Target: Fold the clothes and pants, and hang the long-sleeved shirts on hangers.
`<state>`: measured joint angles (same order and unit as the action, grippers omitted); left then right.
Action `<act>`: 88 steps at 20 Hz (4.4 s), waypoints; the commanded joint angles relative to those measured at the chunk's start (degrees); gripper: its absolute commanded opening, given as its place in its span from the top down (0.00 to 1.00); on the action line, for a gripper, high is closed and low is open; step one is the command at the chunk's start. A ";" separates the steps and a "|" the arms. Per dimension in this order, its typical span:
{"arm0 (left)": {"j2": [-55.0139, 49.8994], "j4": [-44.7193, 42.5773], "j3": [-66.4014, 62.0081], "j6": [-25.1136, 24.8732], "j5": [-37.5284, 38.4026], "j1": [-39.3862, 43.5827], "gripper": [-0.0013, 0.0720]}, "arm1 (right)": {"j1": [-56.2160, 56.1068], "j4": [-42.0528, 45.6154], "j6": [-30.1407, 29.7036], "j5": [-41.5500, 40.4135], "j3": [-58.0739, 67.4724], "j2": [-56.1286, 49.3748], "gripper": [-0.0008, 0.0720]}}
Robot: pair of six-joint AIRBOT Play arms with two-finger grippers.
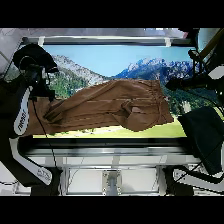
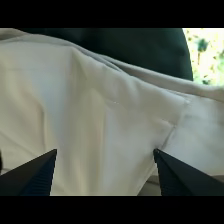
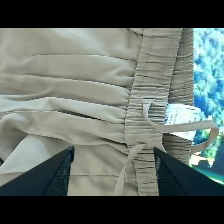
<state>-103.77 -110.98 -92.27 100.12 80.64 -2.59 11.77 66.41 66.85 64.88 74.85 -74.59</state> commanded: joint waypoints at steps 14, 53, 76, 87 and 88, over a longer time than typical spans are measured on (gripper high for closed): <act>-1.88 -1.33 -0.11 0.44 -3.34 1.70 0.36 | 0.00 0.02 -0.09 -0.04 0.07 -0.04 0.23; 21.16 1.11 -0.04 4.52 -1.97 -11.91 0.97 | 2.86 -13.79 -1.66 3.45 33.88 -46.95 0.39; 13.99 8.63 -0.07 11.96 -32.83 -8.35 0.97 | 10.47 -6.69 12.11 4.35 39.56 -40.72 0.96; 12.50 5.29 -0.13 11.96 -27.30 -8.63 0.22 | 10.38 -4.48 13.57 5.49 39.69 -38.97 0.54; 15.30 3.28 -0.11 11.96 -26.88 -9.07 0.22 | 11.85 -4.33 13.51 8.17 39.69 -37.51 0.54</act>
<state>-92.64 -104.36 -92.38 112.07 52.84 -11.07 21.82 61.58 80.25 69.49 114.50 -114.39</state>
